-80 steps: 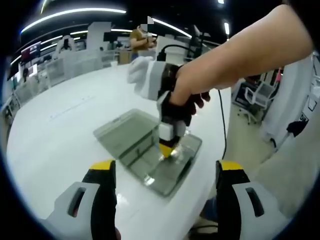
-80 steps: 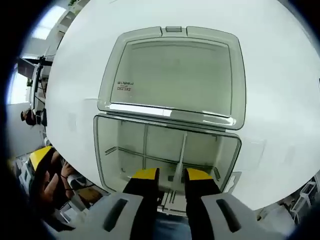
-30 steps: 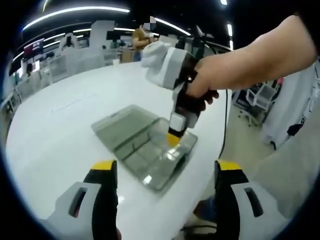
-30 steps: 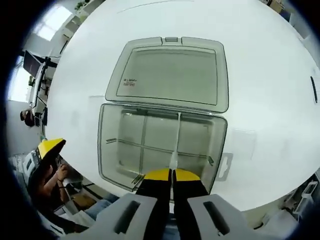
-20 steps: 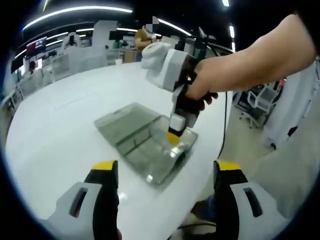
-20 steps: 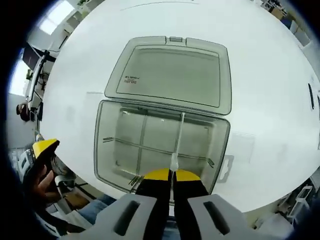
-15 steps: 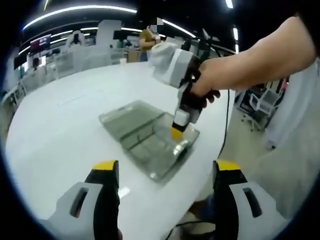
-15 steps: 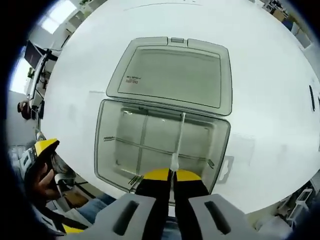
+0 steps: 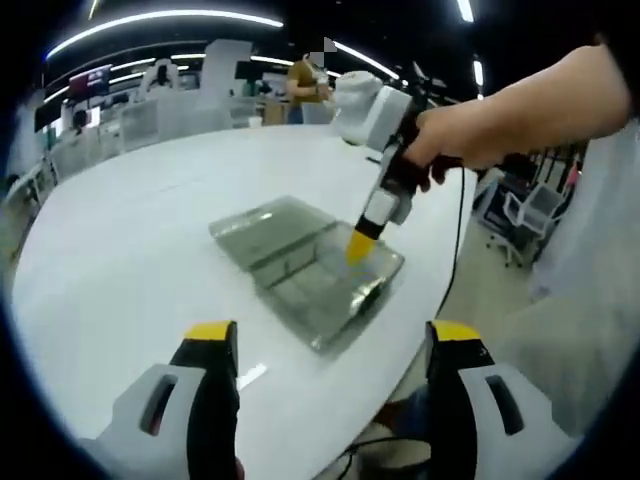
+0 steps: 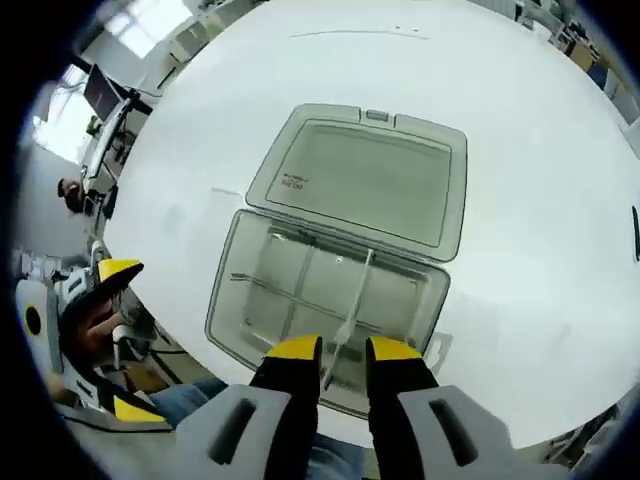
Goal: Insert the divider into the dual guide fixture by aligning both edges with the guide slots and pushing it downward to the bottom, including one-sided entry, uneven engagement, binding, and posture correction.
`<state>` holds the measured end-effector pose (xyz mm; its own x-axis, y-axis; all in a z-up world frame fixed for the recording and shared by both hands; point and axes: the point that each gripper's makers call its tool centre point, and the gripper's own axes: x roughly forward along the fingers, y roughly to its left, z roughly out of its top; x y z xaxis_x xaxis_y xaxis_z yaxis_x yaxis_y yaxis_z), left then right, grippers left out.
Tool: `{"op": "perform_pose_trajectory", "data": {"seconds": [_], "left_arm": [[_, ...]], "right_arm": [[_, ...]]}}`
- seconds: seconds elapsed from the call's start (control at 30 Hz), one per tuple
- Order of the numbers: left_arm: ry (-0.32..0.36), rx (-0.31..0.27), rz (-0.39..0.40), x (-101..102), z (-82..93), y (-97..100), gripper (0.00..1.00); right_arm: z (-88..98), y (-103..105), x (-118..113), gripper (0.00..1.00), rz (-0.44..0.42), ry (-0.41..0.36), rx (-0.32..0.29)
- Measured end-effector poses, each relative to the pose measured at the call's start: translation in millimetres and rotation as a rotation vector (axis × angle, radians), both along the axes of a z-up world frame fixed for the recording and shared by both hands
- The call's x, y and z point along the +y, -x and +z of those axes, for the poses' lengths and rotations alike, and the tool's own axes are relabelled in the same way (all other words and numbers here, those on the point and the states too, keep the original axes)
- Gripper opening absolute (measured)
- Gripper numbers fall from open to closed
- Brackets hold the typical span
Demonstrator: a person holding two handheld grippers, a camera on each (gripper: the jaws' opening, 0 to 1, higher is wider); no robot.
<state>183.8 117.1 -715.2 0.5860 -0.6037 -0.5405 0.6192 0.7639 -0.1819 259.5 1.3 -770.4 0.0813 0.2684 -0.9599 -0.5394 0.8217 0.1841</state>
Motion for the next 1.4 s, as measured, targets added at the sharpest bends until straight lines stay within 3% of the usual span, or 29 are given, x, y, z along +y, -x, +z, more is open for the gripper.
{"op": "perform_pose_trajectory", "data": {"seconds": [0.27, 0.53, 0.73, 0.87, 0.97, 1.07, 1.4], "left_arm": [[-0.008, 0.008, -0.017, 2, -2.5, 6.0, 0.74], [-0.027, 0.010, -0.047, -3, 3.2, 1.5, 0.74], [-0.036, 0.019, 0.006, -3, 4.1, -7.3, 0.74], [-0.059, 0.030, 0.015, -9, 1.9, -1.5, 0.75], [-0.088, 0.060, 0.022, -9, -5.1, 2.2, 0.75], [-0.106, 0.058, 0.057, -7, -3.9, 1.4, 0.75], [-0.119, 0.054, 0.127, -16, -5.8, -1.3, 0.77]], "right_arm": [[14.3, 1, 0, 0.12, 0.076, -0.091, -0.073], [23.5, 5, 7, 0.10, 0.228, -0.170, -0.167], [27.3, 1, 9, 0.15, 0.370, -0.212, -0.273], [37.1, -1, 15, 0.21, 0.428, -0.299, -0.349], [39.0, 1, 12, 0.21, 0.464, -0.324, -0.375], [43.9, 1, 13, 0.27, 0.482, -0.382, -0.440], [43.7, 16, -4, 0.41, 0.490, -0.491, -0.479]]}}
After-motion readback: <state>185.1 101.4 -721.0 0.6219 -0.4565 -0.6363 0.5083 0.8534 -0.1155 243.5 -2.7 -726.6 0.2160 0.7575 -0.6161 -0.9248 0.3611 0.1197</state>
